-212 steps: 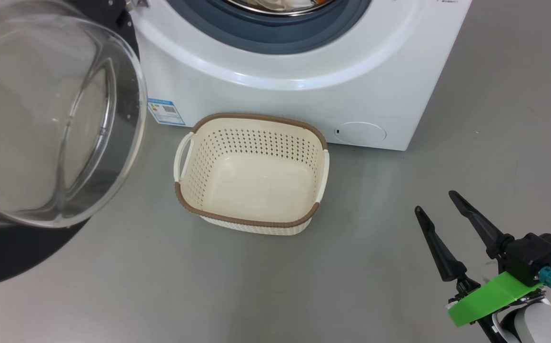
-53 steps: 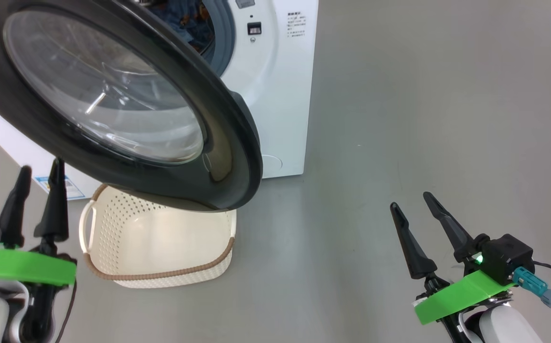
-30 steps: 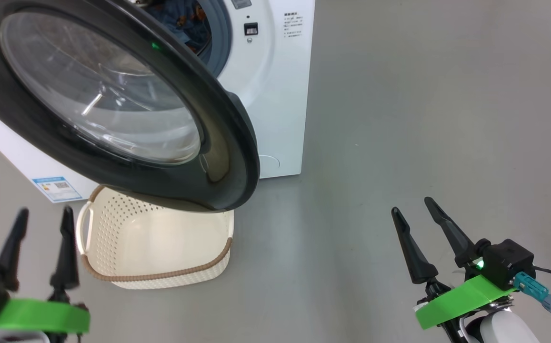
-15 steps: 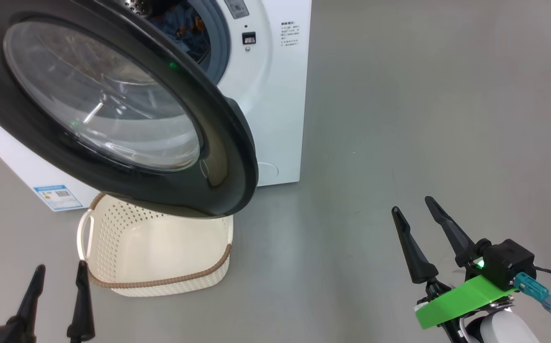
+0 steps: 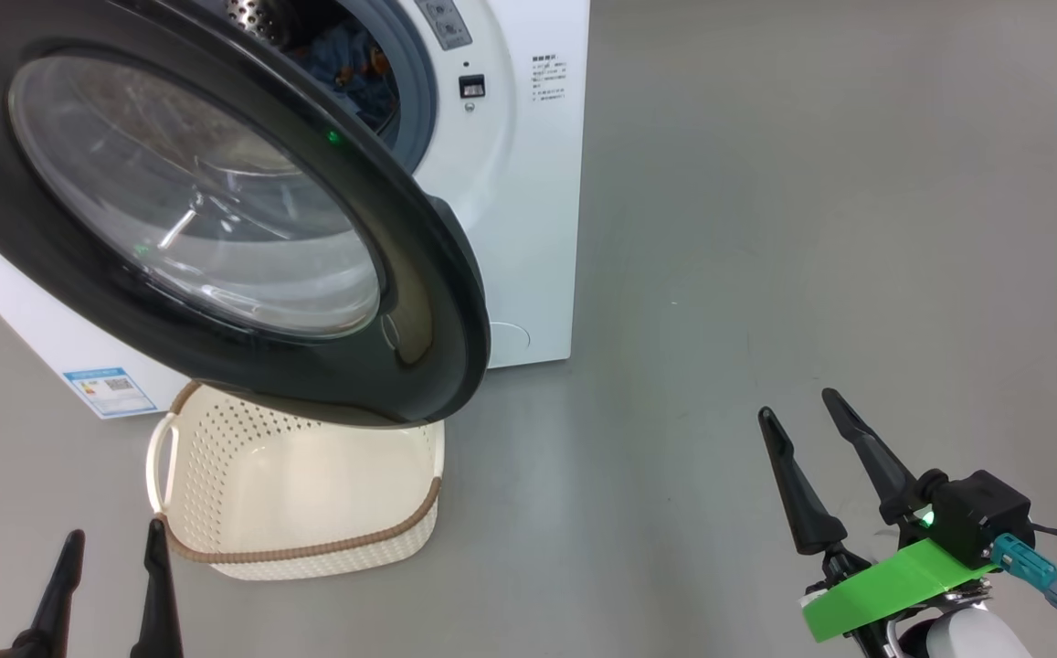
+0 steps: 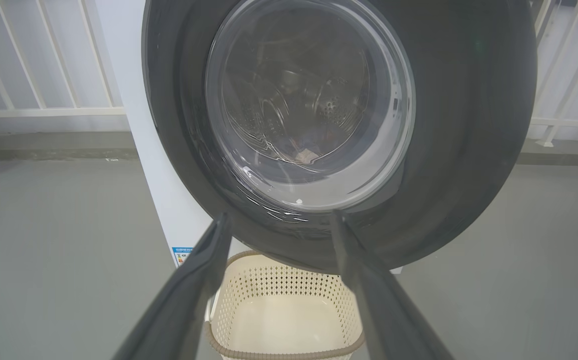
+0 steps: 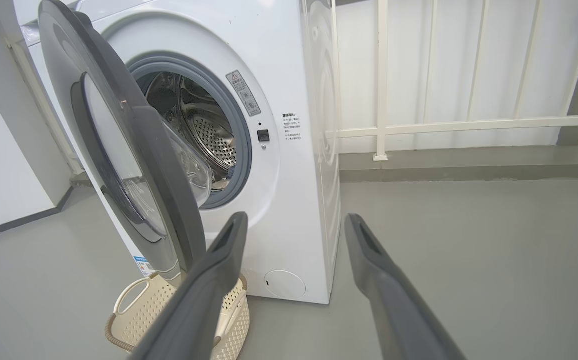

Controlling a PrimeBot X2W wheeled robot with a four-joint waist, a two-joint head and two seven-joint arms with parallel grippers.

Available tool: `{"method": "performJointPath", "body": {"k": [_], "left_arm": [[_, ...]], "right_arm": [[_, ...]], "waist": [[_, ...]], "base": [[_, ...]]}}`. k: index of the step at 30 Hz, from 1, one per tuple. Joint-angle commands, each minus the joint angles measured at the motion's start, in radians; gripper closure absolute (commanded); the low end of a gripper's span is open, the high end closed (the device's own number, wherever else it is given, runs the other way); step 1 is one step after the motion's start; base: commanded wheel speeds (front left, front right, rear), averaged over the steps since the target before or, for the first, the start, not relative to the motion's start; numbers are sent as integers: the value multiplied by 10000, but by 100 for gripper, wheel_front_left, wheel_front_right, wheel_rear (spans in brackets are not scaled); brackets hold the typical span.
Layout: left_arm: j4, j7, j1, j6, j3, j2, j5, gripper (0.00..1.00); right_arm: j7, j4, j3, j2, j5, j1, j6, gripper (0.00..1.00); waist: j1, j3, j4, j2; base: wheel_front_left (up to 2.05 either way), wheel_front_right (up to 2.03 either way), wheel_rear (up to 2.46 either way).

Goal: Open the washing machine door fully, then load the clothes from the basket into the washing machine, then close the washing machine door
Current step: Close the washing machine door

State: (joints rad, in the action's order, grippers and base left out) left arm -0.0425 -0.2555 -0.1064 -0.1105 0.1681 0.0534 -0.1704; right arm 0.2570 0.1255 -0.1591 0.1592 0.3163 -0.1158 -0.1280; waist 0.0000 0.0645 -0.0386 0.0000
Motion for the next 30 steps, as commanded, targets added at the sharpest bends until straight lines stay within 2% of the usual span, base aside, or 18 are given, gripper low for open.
{"method": "performJointPath", "body": {"k": [1,30], "left_arm": [[288,-62,104,-1,368,77,187,0],[229,-63,31,-11,447,-28,299,0]], "right_arm": [[48,-248,-168,23,-93,12,-27,0],[48,-127,-174,31,-39,55,-27,0]], "waist": [[0,-16,-3,0],[0,-141,101,0]], "base": [[0,0,0],[0,0,0]]}}
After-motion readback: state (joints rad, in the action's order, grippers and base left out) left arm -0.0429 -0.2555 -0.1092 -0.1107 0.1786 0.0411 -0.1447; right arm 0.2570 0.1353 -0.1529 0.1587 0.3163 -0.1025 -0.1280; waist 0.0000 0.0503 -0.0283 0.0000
